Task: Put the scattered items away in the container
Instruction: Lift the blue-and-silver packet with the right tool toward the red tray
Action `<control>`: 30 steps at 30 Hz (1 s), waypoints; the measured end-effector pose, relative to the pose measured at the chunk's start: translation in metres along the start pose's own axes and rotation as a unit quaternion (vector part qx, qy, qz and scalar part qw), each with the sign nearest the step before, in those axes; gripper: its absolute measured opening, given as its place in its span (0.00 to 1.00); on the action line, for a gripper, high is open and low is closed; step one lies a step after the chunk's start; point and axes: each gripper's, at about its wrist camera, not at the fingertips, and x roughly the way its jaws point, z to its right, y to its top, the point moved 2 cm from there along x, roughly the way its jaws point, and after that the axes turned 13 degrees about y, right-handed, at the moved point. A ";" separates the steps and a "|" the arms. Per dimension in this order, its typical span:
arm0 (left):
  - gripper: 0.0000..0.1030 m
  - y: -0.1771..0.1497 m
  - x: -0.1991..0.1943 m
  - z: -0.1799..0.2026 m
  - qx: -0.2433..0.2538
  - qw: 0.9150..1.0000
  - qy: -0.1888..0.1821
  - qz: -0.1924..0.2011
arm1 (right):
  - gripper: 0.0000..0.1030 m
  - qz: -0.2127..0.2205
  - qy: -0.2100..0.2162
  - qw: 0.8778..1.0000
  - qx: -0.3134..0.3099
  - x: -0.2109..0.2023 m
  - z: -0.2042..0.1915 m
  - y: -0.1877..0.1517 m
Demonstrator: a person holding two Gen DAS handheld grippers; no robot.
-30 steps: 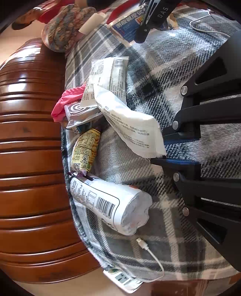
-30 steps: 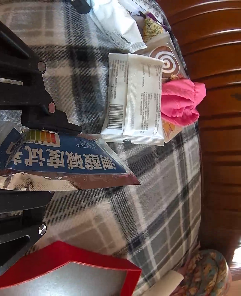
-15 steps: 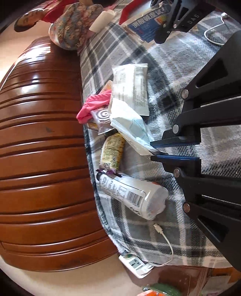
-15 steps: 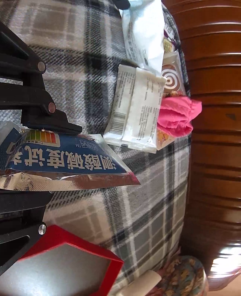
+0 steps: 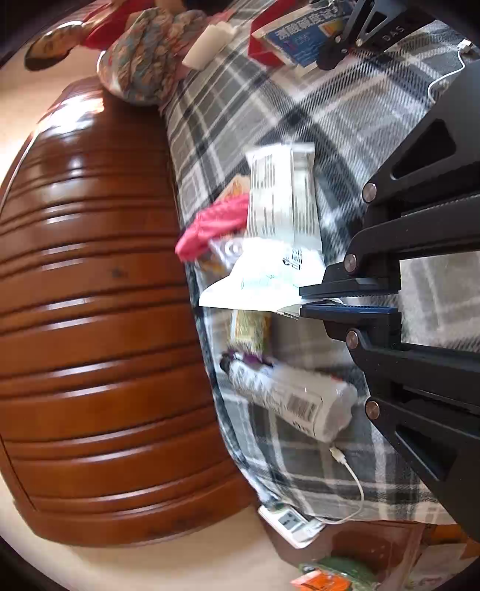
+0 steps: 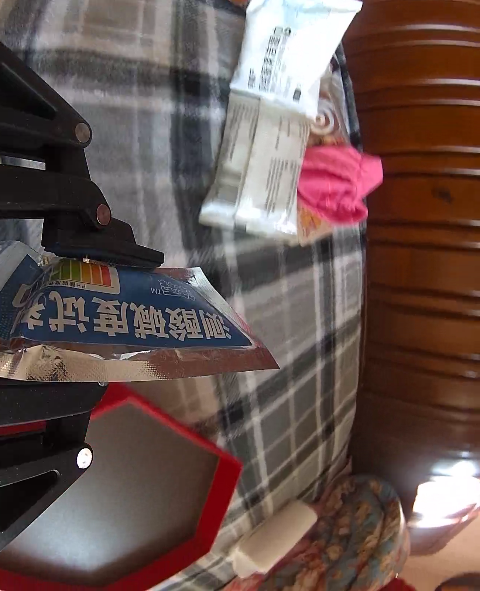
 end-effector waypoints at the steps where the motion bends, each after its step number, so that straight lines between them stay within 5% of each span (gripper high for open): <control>1: 0.03 0.002 -0.004 0.009 0.007 1.000 -0.007 0.004 | 0.26 0.000 -0.004 1.000 0.005 -0.001 0.006 -0.002; 17: 0.00 0.006 -0.060 0.174 0.110 0.983 -0.144 0.036 | 0.26 0.007 -0.064 0.986 0.156 -0.041 0.133 -0.043; 28: 0.00 0.004 -0.064 0.192 0.114 0.978 -0.174 0.030 | 0.26 0.005 -0.069 0.972 0.225 -0.051 0.176 -0.067; 30: 0.08 0.002 -0.061 0.182 0.104 0.979 -0.175 0.032 | 0.26 0.009 -0.064 0.971 0.229 -0.053 0.175 -0.066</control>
